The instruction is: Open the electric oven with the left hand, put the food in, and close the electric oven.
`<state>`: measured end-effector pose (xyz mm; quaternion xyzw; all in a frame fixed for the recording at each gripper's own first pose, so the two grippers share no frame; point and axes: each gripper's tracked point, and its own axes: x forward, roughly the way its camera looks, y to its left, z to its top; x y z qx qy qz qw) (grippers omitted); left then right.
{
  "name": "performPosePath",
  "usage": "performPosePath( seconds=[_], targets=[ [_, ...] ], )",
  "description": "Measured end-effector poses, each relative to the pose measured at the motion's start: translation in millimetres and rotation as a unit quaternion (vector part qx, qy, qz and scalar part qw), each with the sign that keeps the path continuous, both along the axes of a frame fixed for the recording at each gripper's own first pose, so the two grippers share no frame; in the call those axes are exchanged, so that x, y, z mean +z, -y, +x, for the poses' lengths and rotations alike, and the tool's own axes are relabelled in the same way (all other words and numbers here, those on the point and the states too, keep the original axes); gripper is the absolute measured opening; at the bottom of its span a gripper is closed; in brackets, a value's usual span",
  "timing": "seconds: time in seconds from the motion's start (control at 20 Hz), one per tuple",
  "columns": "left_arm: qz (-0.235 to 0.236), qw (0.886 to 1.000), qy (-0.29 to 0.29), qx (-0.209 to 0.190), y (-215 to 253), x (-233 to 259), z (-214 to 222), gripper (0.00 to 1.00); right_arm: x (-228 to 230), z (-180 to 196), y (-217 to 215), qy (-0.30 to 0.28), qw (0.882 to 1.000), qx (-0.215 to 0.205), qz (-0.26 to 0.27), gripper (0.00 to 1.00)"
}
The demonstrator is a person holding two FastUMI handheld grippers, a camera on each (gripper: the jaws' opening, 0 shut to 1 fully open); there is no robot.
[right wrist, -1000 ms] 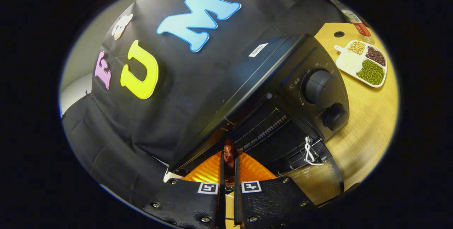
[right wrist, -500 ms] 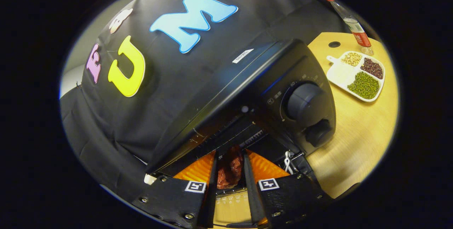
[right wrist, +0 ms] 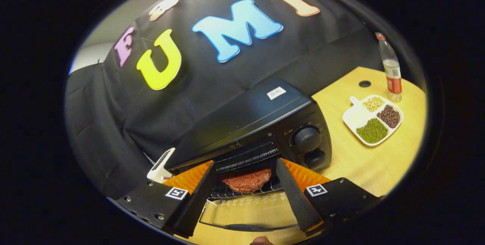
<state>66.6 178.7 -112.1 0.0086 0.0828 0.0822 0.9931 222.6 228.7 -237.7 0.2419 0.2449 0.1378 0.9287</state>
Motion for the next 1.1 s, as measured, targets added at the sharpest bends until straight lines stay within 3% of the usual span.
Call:
performPosePath(
  seconds=[0.25,0.5,0.9,1.1],
  targets=[
    [-0.016,0.999,-0.002,-0.034,38.0,-11.6,4.4,0.96,48.8,-36.1,45.6,0.053,0.997,0.011,-0.053,0.97],
    [-0.02,0.997,-0.02,-0.077,81.0,-30.6,12.7,0.97,95.8,-60.6,103.5,0.114,0.988,-0.04,-0.092,0.98],
    [-0.04,0.988,-0.085,-0.126,144.0,-97.2,33.5,0.97,136.5,-105.8,180.4,0.149,0.971,-0.107,-0.155,0.98],
    [-0.055,0.978,-0.14,-0.142,167.0,-150.7,38.0,1.0,149.8,-126.4,214.0,0.159,0.954,-0.145,-0.211,0.98]
  ],
)
